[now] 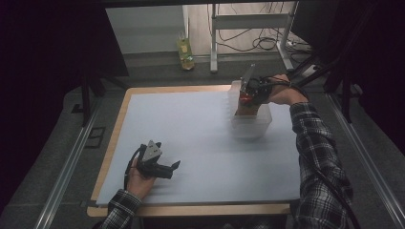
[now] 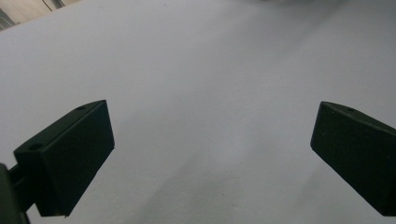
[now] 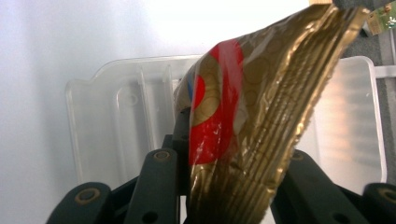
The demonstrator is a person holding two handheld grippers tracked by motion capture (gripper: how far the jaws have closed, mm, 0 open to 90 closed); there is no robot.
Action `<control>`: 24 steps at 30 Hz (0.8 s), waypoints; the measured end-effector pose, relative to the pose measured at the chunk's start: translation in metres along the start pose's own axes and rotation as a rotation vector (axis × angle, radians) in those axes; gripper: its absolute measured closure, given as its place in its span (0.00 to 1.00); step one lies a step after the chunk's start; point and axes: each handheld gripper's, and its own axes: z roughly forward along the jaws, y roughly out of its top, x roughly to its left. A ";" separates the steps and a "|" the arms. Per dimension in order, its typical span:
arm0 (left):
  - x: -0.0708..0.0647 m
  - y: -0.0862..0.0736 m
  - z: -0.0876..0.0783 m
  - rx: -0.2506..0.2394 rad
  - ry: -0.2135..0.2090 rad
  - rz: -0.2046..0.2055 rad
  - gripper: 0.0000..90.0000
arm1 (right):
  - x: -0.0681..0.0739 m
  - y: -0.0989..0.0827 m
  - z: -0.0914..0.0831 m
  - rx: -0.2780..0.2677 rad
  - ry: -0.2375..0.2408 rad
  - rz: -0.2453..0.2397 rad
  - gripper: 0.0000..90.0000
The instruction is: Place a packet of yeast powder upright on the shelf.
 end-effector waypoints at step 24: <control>-0.001 0.000 0.000 -0.005 -0.003 -0.002 0.00 | 0.002 0.007 -0.019 -0.085 -0.046 0.075 0.45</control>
